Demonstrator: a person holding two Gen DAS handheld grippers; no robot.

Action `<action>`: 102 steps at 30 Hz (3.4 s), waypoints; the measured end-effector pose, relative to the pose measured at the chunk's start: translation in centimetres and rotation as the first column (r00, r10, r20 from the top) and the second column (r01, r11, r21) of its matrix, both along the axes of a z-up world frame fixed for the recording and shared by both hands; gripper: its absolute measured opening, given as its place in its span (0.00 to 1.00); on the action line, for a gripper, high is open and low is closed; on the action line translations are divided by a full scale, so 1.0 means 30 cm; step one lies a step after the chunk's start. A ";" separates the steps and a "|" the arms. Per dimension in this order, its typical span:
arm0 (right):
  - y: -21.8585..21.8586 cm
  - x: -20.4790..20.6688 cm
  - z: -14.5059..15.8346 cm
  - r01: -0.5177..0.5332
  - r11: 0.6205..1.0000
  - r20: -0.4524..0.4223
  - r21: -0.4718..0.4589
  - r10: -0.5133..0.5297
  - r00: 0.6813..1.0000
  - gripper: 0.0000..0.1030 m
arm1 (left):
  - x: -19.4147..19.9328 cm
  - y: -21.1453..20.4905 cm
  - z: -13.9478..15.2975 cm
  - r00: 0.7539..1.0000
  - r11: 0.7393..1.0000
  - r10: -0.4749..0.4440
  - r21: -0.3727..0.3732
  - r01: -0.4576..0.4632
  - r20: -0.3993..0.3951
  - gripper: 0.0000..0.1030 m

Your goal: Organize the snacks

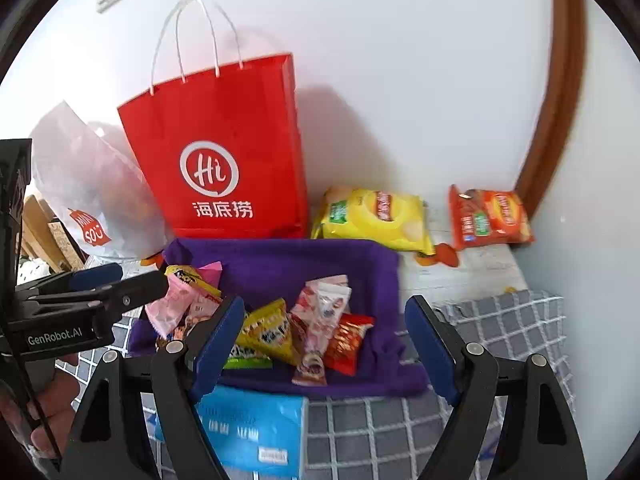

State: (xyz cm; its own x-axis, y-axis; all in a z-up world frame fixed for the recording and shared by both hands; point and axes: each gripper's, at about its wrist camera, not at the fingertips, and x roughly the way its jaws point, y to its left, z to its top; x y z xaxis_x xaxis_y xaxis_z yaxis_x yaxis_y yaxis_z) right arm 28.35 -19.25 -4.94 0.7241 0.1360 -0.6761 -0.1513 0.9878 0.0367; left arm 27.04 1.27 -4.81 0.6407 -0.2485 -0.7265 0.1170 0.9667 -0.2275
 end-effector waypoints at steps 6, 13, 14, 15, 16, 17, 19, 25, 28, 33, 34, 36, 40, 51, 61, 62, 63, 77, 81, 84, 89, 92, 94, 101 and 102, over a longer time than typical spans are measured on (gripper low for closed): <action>-0.036 -0.156 0.044 0.008 0.999 -0.008 0.053 -0.007 1.000 0.80 | -0.191 0.002 0.033 1.000 1.000 0.015 0.024 -0.015 0.022 0.86; -0.055 -0.377 0.066 0.059 0.998 0.023 0.000 -0.059 0.998 0.94 | -0.426 -0.003 0.075 0.996 0.997 0.029 0.071 -0.034 0.079 0.91; -0.058 -0.409 0.068 0.061 0.998 0.026 -0.003 -0.061 0.998 0.96 | -0.472 -0.004 0.085 0.995 0.997 0.026 0.069 -0.032 0.093 0.92; -0.062 -0.443 0.070 0.063 0.998 0.026 -0.003 -0.063 0.998 0.98 | -0.499 -0.007 0.092 0.995 0.997 0.025 0.069 -0.032 0.100 0.92; -0.068 -0.478 0.072 0.062 0.998 0.029 -0.001 -0.062 0.998 0.98 | -0.524 -0.012 0.099 0.994 0.997 0.024 0.070 -0.032 0.108 0.93; -0.074 -0.507 0.074 0.064 0.998 0.032 0.001 -0.064 0.997 0.99 | -0.558 -0.015 0.105 0.993 0.997 0.026 0.071 -0.034 0.117 0.93; -0.092 -0.572 0.079 0.075 0.997 0.038 0.011 -0.075 0.996 1.00 | -0.618 -0.021 0.116 0.992 0.996 0.028 0.076 -0.038 0.127 0.93; -0.128 -0.741 0.104 0.110 0.994 0.067 -0.018 -0.109 0.992 1.00 | -0.763 -0.048 0.132 0.990 0.995 0.041 0.085 -0.053 0.138 0.93; -0.154 -0.815 0.116 0.118 0.993 0.077 -0.003 -0.117 0.990 1.00 | -0.832 -0.066 0.144 0.987 0.994 0.042 0.092 -0.056 0.155 0.93; -0.184 -0.902 0.136 0.125 0.992 0.093 0.022 -0.127 0.988 1.00 | -0.904 -0.090 0.155 0.983 0.991 0.042 0.114 -0.063 0.177 0.93; -0.186 -0.918 0.141 0.130 0.991 0.101 0.018 -0.131 0.986 1.00 | -0.912 -0.092 0.156 0.983 0.992 0.039 0.113 -0.059 0.177 0.93; -0.183 -0.939 0.150 0.133 0.991 0.114 0.012 -0.133 0.985 1.00 | -0.927 -0.096 0.158 0.984 0.993 0.033 0.108 -0.053 0.175 0.93; -0.171 -0.956 0.163 0.119 0.993 0.131 0.016 -0.120 0.984 1.00 | -0.951 -0.104 0.165 0.983 0.993 0.028 0.111 -0.049 0.182 0.93; -0.144 -0.967 0.156 0.107 0.994 0.140 -0.003 -0.105 0.985 1.00 | -0.961 -0.092 0.164 0.983 0.992 0.042 0.112 -0.063 0.181 0.93; -0.139 -0.986 0.157 0.099 0.995 0.145 -0.003 -0.097 0.985 1.00 | -0.970 -0.098 0.168 0.982 0.991 0.041 0.116 -0.063 0.185 0.93; -0.139 -0.987 0.156 0.098 0.995 0.145 -0.002 -0.097 0.985 1.00 | -0.970 -0.098 0.169 0.982 0.991 0.041 0.116 -0.063 0.186 0.93; -0.139 -0.989 0.156 0.097 0.995 0.145 -0.001 -0.096 0.985 1.00 | -0.972 -0.099 0.169 0.981 0.991 0.040 0.117 -0.063 0.187 0.93; -0.135 -0.998 0.156 0.095 0.995 0.149 0.001 -0.094 0.984 1.00 | -0.976 -0.101 0.173 0.981 0.991 0.043 0.117 -0.065 0.188 0.93; -0.133 -1.001 0.155 0.094 0.996 0.148 0.001 -0.093 0.985 1.00 | -0.985 -0.100 0.178 0.981 0.991 0.045 0.117 -0.068 0.190 0.93; -0.132 -1.003 0.157 0.091 0.996 0.148 0.001 -0.090 0.985 1.00 | -0.985 -0.100 0.178 0.981 0.991 0.045 0.116 -0.068 0.189 0.93; -0.133 -1.007 0.157 0.088 0.996 0.150 0.002 -0.088 0.985 1.00 | -0.983 -0.099 0.177 0.981 0.991 0.044 0.116 -0.067 0.191 0.93; -0.134 -1.007 0.157 0.088 0.996 0.150 0.000 -0.087 0.985 1.00 | -0.984 -0.099 0.177 0.981 0.991 0.043 0.116 -0.066 0.190 0.93; -0.134 -1.007 0.157 0.087 0.996 0.150 0.002 -0.087 0.985 1.00 | -0.982 -0.100 0.177 0.981 0.991 0.045 0.116 -0.067 0.189 0.93; -0.135 -1.008 0.156 0.087 0.996 0.149 0.001 -0.086 0.985 1.00 | -0.989 -0.097 0.179 0.981 0.991 0.045 0.116 -0.068 0.189 0.93; -0.135 -1.008 0.156 0.087 0.996 0.149 0.000 -0.086 0.985 1.00 | -0.988 -0.096 0.179 0.981 0.991 0.045 0.116 -0.068 0.190 0.93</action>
